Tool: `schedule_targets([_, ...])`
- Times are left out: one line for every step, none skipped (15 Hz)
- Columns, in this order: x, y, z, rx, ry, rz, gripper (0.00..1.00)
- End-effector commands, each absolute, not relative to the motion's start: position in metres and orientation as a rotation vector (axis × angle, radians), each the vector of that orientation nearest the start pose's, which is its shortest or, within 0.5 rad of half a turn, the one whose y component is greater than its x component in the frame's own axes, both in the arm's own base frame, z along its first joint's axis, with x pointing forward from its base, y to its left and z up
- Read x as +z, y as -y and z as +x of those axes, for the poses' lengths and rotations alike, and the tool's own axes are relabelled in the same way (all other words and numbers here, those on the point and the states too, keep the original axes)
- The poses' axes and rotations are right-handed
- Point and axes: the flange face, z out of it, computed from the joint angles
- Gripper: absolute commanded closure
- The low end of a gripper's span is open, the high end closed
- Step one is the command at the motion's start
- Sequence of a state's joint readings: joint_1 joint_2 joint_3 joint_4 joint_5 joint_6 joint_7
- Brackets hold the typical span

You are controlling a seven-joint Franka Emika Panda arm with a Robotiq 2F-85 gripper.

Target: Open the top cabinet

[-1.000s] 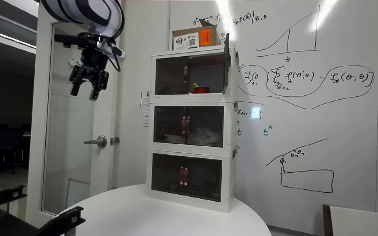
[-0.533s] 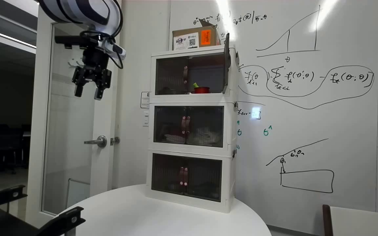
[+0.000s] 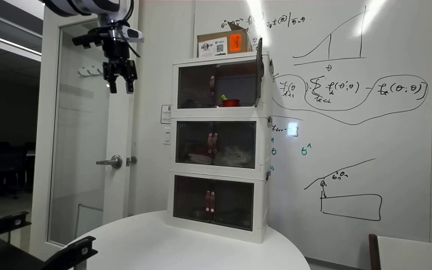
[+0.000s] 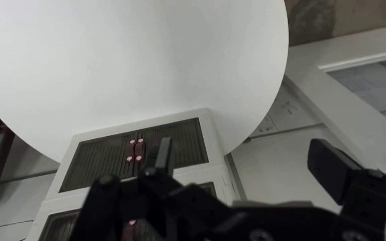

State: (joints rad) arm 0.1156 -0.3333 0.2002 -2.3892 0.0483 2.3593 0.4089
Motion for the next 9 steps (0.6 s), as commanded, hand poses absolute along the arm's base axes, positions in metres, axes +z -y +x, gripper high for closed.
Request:
schedule_targets([0.503, -0.123, 0.441, -0.668, -0.361, -2.952, 0.00])
schedule_targets([0.506, -0.107, 0.436, -0.743, -0.379, -2.939, 0.00])
schedule_targets([0.510, -0.094, 0.433, -0.817, -0.391, -2.930, 0.00])
schedule_targets([0.510, -0.072, 0.424, -0.894, -0.380, -2.931, 0.00])
schedule_targets([0.511, -0.049, 0.416, -0.968, -0.395, -2.921, 0.00])
schedule_targets([0.511, -0.079, 0.441, -0.830, -0.384, -2.931, 0.00])
schedule_targets([0.511, -0.062, 0.435, -0.880, -0.404, -2.926, 0.00])
schedule_targets([0.511, -0.051, 0.429, -0.905, -0.417, -2.924, 0.00])
schedule_targets([0.511, -0.046, 0.425, -0.916, -0.422, -2.923, 0.00])
